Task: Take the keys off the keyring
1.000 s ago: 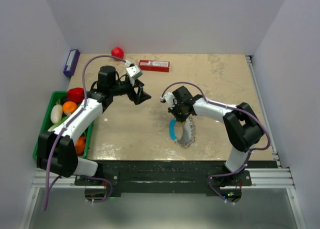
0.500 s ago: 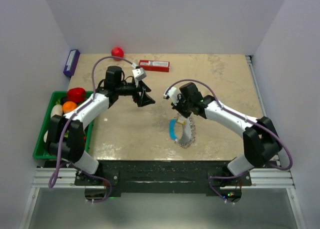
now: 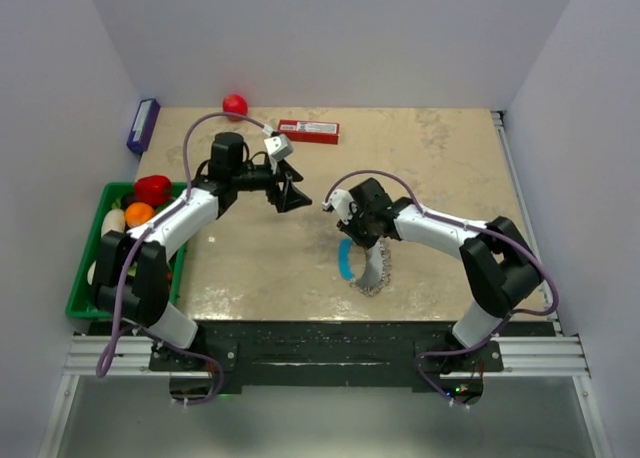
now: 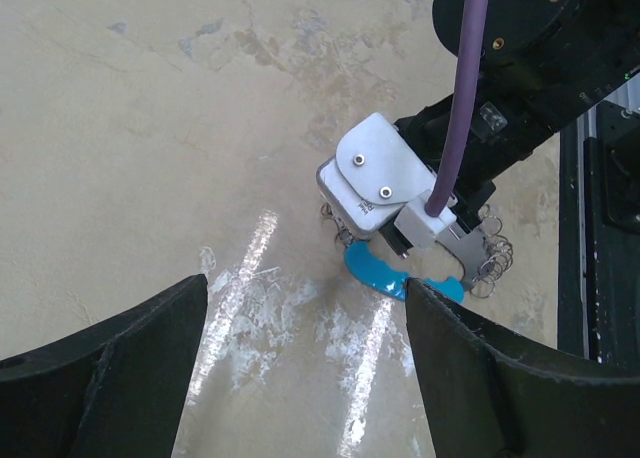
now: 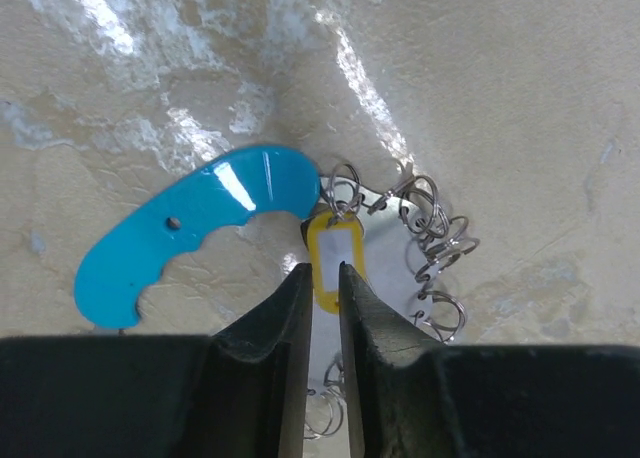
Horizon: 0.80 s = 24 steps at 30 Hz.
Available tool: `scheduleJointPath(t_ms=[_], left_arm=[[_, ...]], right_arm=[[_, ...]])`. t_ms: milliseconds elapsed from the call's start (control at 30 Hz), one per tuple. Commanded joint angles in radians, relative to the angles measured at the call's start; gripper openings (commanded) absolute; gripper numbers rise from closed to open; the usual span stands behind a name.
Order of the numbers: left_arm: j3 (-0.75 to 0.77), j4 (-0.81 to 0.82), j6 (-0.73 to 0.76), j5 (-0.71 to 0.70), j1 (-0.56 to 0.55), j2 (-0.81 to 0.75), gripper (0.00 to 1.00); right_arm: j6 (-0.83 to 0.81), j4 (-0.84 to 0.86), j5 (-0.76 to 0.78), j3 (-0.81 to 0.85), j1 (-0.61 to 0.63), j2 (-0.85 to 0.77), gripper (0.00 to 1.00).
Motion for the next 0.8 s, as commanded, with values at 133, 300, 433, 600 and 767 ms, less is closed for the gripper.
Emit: scheduleJointPath(t_ms=[133, 300, 433, 600, 767], left_arm=[[-0.017, 0.036, 0.018, -0.022, -0.003, -0.079, 0.84], [-0.018, 0.042, 0.012, -0.024, -0.003, -0.083, 0.84], [-0.025, 0.055, 0.0, -0.02, -0.003, -0.08, 0.84], [-0.025, 0.058, 0.0, -0.02, -0.003, -0.082, 0.84], [-0.028, 0.062, -0.003, -0.017, -0.003, -0.08, 0.84]], right_arm=[[0.035, 0.056, 0.001, 0.009, 0.045, -0.002, 0.25], [0.052, 0.103, 0.075, 0.004, 0.053, 0.022, 0.26], [0.058, 0.122, 0.101, 0.009, 0.051, 0.038, 0.25], [0.061, 0.132, 0.125, 0.007, 0.053, 0.045, 0.24], [0.067, 0.145, 0.136, 0.01, 0.053, 0.041, 0.24]])
